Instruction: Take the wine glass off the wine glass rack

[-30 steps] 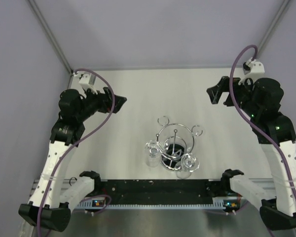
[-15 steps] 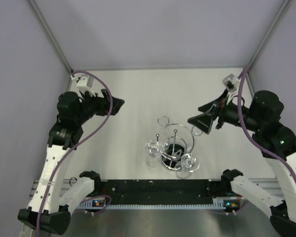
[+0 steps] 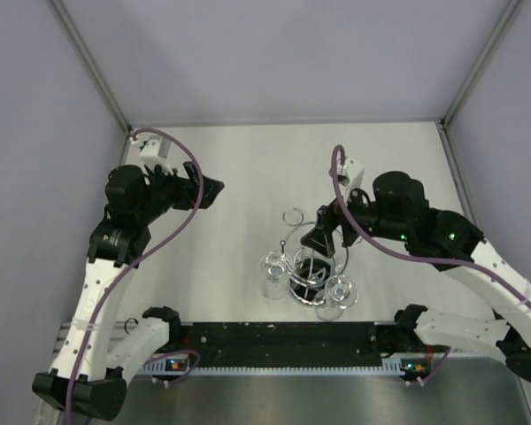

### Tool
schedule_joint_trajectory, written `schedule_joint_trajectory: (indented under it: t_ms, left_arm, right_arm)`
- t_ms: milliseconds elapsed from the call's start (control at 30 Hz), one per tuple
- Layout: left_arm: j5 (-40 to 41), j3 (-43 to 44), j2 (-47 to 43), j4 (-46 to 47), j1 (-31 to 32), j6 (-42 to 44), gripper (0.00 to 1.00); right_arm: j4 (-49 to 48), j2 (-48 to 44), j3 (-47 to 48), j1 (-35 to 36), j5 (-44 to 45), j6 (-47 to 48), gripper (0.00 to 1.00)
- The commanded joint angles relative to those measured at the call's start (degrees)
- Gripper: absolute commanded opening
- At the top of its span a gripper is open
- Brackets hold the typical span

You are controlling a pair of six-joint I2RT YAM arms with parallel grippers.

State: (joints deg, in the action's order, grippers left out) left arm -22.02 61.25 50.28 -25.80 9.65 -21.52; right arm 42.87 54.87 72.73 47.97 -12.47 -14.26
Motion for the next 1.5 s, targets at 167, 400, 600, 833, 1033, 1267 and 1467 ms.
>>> schedule_joint_trajectory:
  t_ms: [167,400,600,833,1033,1267,1467]
  left_arm:
    - [0.22,-0.70,-0.45,1.81,0.11,0.51,0.98]
    - [-0.22,-0.52,-0.01,2.07,0.11,0.51,0.98]
    - [-0.30,-0.43,0.34,2.16,0.11,0.69,0.98]
    - [-0.92,-0.43,0.78,2.60,0.11,0.51,0.98]
    - [-0.74,-0.87,0.43,2.69,0.11,0.69,0.98]
    - [-0.65,-0.87,0.52,2.69,0.11,0.86,0.98]
    - [-0.74,-0.87,0.25,2.60,0.11,0.95,0.98]
  right_arm:
    - [-0.60,0.76,0.40,4.07,7.38,1.08,0.86]
    - [-0.69,1.90,-0.75,7.40,8.60,0.29,0.79]
    - [-1.21,0.94,-2.59,9.51,10.79,0.11,0.72]
    - [-7.71,-2.83,-9.53,11.27,13.60,0.37,0.64]
    - [-12.28,-6.00,-12.87,11.27,13.79,1.16,0.56]
    - [-17.47,-8.99,-16.30,12.76,14.05,2.13,0.55]
    - [-22.82,-9.96,-19.99,13.38,14.14,2.66,0.53]
